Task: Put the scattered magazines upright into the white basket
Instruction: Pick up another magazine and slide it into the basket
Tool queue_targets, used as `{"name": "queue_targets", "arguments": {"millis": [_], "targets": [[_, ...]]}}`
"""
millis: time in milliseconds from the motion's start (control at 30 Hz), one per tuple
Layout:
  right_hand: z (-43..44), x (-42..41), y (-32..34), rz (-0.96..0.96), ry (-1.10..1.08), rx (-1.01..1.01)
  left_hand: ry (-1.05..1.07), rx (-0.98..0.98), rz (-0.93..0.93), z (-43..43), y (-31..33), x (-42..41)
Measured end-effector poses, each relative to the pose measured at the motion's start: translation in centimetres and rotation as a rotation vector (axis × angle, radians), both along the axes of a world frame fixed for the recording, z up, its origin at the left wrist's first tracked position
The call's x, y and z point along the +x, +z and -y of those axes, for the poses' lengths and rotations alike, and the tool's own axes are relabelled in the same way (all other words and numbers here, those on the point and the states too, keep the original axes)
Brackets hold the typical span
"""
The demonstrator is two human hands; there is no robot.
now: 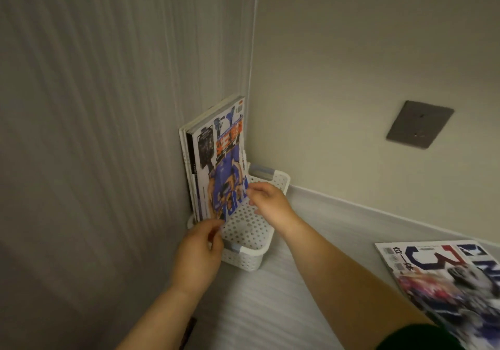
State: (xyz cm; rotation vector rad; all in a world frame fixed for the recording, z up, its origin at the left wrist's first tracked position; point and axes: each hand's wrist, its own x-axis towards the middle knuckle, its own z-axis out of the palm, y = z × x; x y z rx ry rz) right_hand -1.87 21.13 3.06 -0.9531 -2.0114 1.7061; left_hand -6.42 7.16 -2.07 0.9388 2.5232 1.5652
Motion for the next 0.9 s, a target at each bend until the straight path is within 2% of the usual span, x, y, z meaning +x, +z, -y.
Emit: {"name": "queue_targets", "arguments": {"millis": [133,367,467,533,600,767,900], "targets": [[-0.7,5.0,-1.3,-0.018,-0.173,0.029,-0.15,0.005,-0.077,-0.7,-0.2,4.6],[-2.6,17.5,-3.3,0.085,-0.226,0.254,-0.38,-0.11,-0.126,-2.6,-2.8,13.7],[-3.8,24.6,-4.9,0.261,-0.263,0.33,-0.49,-0.16,-0.163,-3.5,-3.2,17.9],[-4.7,29.4,-6.0,0.468,-0.276,0.387,-0.551,-0.169,-0.236,-4.3,-3.4,20.5],[-5.3,34.2,-7.1,0.634,-0.395,0.424,-0.578,-0.189,-0.262,-5.1,-3.8,22.7],[-5.0,44.6,-10.3,0.839,-0.565,0.425,-0.706,-0.286,-0.207,-6.8,-4.6,27.0],[-4.9,48.9,-12.3,0.986,-0.454,0.494,-0.787,-0.387,-0.229,-8.6,-5.3,29.7]]}}
